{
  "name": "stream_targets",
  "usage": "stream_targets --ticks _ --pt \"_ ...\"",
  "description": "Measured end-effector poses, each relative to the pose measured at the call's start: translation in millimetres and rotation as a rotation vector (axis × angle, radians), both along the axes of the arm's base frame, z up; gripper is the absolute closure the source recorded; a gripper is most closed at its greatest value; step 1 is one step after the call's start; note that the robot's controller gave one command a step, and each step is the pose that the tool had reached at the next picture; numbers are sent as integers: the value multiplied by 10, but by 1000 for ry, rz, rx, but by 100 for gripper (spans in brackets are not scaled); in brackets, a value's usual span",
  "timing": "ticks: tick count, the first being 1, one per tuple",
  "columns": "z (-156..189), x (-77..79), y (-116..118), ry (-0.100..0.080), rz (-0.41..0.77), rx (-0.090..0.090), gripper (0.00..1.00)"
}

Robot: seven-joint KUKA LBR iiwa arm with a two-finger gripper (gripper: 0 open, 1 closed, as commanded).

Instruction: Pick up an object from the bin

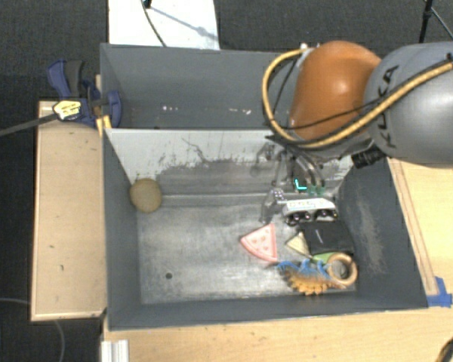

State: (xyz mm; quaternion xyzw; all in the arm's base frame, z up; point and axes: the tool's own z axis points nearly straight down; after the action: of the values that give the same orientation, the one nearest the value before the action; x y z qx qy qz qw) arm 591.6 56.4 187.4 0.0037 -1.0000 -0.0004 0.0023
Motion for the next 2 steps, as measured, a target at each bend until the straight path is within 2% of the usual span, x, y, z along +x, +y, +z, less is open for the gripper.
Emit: stream_targets --ticks 1,2 --pt "47 17 -2 -8 -1 0 0" --pt "-495 -119 -235 -13 56 0 0"
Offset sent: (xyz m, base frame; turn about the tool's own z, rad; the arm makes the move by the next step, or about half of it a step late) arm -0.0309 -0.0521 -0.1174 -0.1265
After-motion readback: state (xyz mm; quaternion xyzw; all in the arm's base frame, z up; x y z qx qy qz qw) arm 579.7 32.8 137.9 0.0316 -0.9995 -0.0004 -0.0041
